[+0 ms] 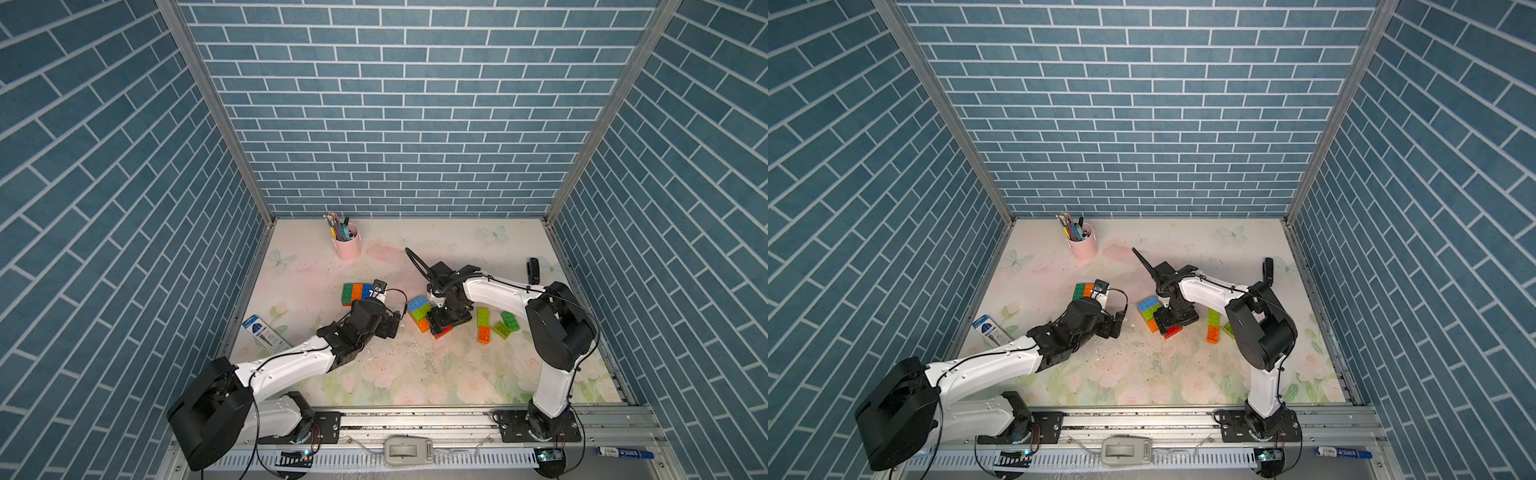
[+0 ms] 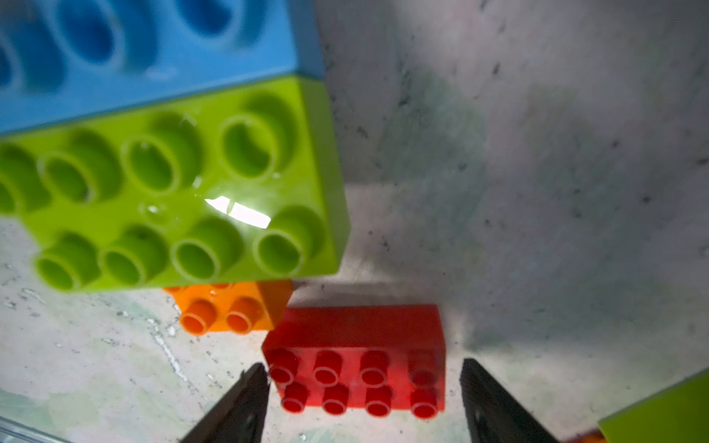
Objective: Assemble a rectangle with lego
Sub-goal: Pick up the lego brick from the center of the board.
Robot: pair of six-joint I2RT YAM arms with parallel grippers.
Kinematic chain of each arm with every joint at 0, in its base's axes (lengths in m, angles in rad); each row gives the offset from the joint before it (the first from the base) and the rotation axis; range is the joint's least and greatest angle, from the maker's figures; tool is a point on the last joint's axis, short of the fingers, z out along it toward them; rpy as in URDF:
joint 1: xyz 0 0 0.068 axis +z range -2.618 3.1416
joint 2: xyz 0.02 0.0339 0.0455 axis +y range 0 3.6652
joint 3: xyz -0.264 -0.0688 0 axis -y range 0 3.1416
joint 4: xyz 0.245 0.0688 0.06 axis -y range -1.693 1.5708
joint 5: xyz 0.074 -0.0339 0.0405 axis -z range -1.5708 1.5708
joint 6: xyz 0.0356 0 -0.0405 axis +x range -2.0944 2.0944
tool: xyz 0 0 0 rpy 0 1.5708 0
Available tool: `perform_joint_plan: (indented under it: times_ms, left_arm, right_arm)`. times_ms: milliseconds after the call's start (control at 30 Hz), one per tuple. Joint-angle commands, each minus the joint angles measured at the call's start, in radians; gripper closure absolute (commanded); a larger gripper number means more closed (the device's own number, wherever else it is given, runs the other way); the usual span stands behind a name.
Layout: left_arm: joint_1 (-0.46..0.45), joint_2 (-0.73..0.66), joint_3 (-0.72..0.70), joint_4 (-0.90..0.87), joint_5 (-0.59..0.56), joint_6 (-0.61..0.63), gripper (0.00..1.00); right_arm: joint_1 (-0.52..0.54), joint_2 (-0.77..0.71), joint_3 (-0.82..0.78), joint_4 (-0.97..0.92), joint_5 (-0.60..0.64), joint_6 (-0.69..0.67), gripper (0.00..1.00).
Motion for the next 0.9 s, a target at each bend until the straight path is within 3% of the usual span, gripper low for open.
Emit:
perform_joint_plan:
  times_ms: [0, 200, 633, 867]
  left_arm:
    - [-0.002, 0.007, -0.009, 0.011, -0.005, 0.009, 0.04]
    - [-0.002, 0.007, -0.012, 0.013, -0.003, 0.009, 0.04]
    - [-0.001, -0.009, -0.016, 0.002, -0.014, 0.014, 0.04]
    - [0.008, -0.058, -0.025, -0.033, -0.06, 0.021, 0.04]
  right_arm:
    - [0.008, 0.023, 0.028, -0.028, 0.024, -0.006, 0.24]
    - [0.02, 0.034, 0.04, -0.034, 0.029, -0.005, 0.25]
    - [0.024, -0.005, 0.039, -0.064, 0.096, -0.028, 0.4]
    - [0.025, -0.055, 0.092, -0.162, 0.042, -0.089, 0.45]
